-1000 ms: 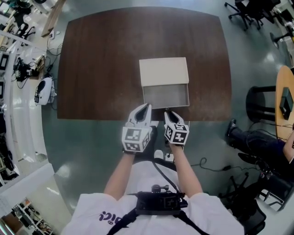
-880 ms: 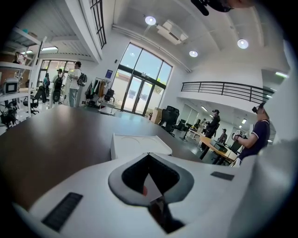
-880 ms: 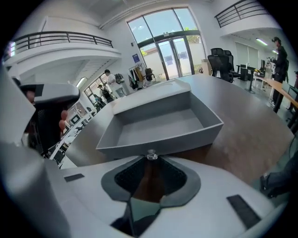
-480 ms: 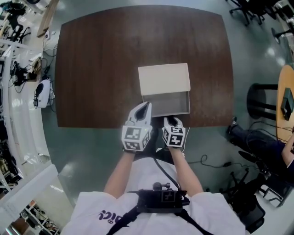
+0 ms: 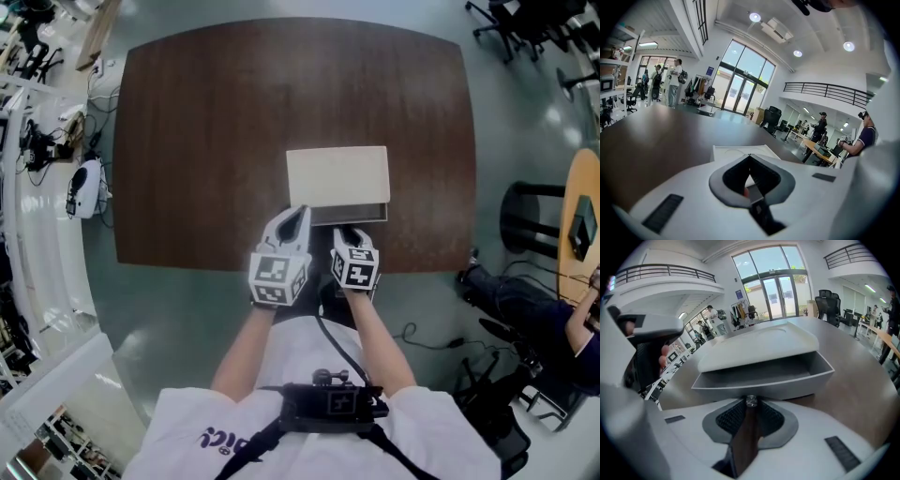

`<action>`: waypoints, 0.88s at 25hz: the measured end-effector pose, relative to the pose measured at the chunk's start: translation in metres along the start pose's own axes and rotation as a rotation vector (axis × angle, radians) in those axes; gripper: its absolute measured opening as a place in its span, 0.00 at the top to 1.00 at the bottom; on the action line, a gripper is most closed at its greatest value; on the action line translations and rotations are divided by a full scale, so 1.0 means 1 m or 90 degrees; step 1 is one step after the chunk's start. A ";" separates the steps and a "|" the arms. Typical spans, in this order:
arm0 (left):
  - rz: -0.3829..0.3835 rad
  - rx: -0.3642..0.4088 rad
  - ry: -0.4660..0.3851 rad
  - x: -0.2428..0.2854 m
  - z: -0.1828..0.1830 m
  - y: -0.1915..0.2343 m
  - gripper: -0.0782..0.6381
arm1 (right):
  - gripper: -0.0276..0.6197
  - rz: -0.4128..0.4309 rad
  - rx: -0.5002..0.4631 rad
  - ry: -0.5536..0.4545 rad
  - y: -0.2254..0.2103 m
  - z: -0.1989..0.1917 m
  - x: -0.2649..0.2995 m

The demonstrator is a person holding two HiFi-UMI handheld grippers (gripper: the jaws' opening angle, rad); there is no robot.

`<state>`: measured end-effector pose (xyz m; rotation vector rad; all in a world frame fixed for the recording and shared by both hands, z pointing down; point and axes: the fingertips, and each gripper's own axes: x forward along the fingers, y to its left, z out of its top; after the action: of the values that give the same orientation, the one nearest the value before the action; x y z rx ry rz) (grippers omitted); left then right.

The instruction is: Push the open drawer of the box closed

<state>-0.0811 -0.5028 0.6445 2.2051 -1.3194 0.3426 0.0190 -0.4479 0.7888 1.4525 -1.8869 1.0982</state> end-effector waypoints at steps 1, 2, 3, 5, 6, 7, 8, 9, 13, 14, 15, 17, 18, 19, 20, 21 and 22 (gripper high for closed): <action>0.002 -0.002 -0.001 0.000 0.002 0.003 0.88 | 0.84 0.001 -0.006 -0.004 0.002 0.013 0.009; 0.005 -0.004 -0.003 0.001 0.005 0.007 0.88 | 0.84 0.003 -0.008 -0.006 0.003 0.025 0.018; 0.008 -0.006 -0.005 0.001 0.007 0.009 0.88 | 0.84 0.003 -0.006 -0.004 0.004 0.036 0.025; 0.013 -0.012 -0.011 0.003 0.012 0.012 0.88 | 0.84 -0.003 -0.003 0.008 0.004 0.047 0.032; 0.016 -0.015 -0.015 0.003 0.015 0.014 0.88 | 0.84 -0.004 -0.009 0.014 0.005 0.048 0.033; 0.019 -0.019 -0.017 0.003 0.017 0.016 0.88 | 0.84 -0.001 -0.021 0.020 0.006 0.046 0.034; 0.021 -0.022 -0.019 0.003 0.020 0.016 0.88 | 0.84 0.005 -0.032 0.027 0.007 0.043 0.036; 0.020 -0.021 -0.022 0.003 0.022 0.015 0.88 | 0.84 0.012 -0.037 0.034 0.007 0.042 0.038; 0.011 -0.009 -0.035 -0.004 0.031 0.004 0.88 | 0.84 0.024 -0.049 0.042 0.012 0.036 0.034; 0.007 -0.007 -0.036 -0.005 0.032 0.001 0.88 | 0.84 0.026 -0.053 0.042 0.014 0.035 0.034; 0.004 -0.004 -0.037 -0.006 0.032 -0.001 0.88 | 0.84 0.028 -0.054 0.043 0.014 0.034 0.034; 0.002 0.000 -0.039 -0.008 0.029 -0.008 0.88 | 0.84 0.032 -0.053 0.044 0.013 0.031 0.030; 0.001 0.001 -0.040 -0.010 0.027 -0.012 0.88 | 0.84 0.035 -0.053 0.041 0.012 0.028 0.027; 0.002 0.003 -0.043 -0.013 0.024 -0.017 0.88 | 0.84 0.039 -0.052 0.036 0.011 0.026 0.022; 0.002 0.006 -0.045 -0.016 0.023 -0.022 0.88 | 0.83 0.043 -0.048 0.028 0.010 0.023 0.016; 0.002 0.010 -0.048 -0.019 0.021 -0.028 0.88 | 0.84 0.046 -0.042 0.016 0.009 0.021 0.008; 0.002 0.013 -0.051 -0.023 0.019 -0.034 0.88 | 0.84 0.050 -0.035 0.003 0.007 0.019 -0.002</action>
<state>-0.0636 -0.4840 0.6076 2.2555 -1.3684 0.2728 0.0140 -0.4621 0.7754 1.3560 -1.9699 1.0750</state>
